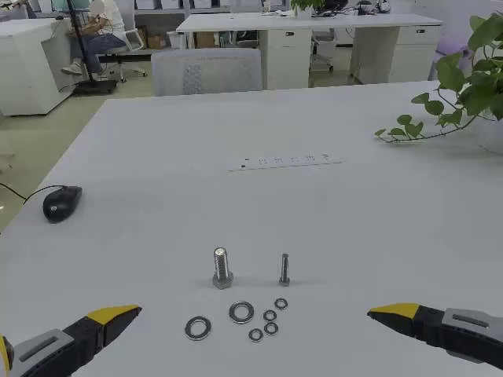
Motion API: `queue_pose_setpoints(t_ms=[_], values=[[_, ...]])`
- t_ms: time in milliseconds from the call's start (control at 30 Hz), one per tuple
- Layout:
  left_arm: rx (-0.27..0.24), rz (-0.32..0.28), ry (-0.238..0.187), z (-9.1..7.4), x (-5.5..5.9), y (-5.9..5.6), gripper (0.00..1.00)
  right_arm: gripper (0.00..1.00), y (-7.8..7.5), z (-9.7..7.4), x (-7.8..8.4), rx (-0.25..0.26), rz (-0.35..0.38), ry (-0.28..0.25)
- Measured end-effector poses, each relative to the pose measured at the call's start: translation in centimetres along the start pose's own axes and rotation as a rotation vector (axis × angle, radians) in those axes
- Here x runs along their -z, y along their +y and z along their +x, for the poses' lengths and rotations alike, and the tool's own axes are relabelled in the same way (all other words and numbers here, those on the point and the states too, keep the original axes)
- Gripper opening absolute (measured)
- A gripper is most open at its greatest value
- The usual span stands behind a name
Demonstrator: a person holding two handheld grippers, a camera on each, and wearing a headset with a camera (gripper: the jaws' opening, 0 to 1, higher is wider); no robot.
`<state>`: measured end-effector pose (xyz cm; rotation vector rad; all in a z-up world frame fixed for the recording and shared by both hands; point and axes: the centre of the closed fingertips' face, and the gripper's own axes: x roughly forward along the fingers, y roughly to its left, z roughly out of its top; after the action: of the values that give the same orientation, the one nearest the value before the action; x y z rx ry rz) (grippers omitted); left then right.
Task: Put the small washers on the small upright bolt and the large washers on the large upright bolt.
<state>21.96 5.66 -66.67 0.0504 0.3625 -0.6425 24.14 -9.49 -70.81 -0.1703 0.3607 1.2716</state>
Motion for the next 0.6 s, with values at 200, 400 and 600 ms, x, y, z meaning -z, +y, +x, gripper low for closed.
queue_pose_setpoints(t_ms=[200, 400, 600], values=[[-0.002, 0.002, -0.001, -0.19, -0.02, -0.17, 0.70, 0.62, 0.15, -0.12, -0.14, 0.003, -0.007, -0.001], [0.000, 0.004, 0.007, -0.46, 0.17, -0.43, 0.70, 0.62, 0.67, 0.04, 0.07, 0.002, -0.004, -0.007], [-0.005, 0.003, 0.001, -0.68, 0.19, -0.31, 0.70, 0.62, 0.71, -0.09, 0.08, 0.009, -0.003, -0.011]])
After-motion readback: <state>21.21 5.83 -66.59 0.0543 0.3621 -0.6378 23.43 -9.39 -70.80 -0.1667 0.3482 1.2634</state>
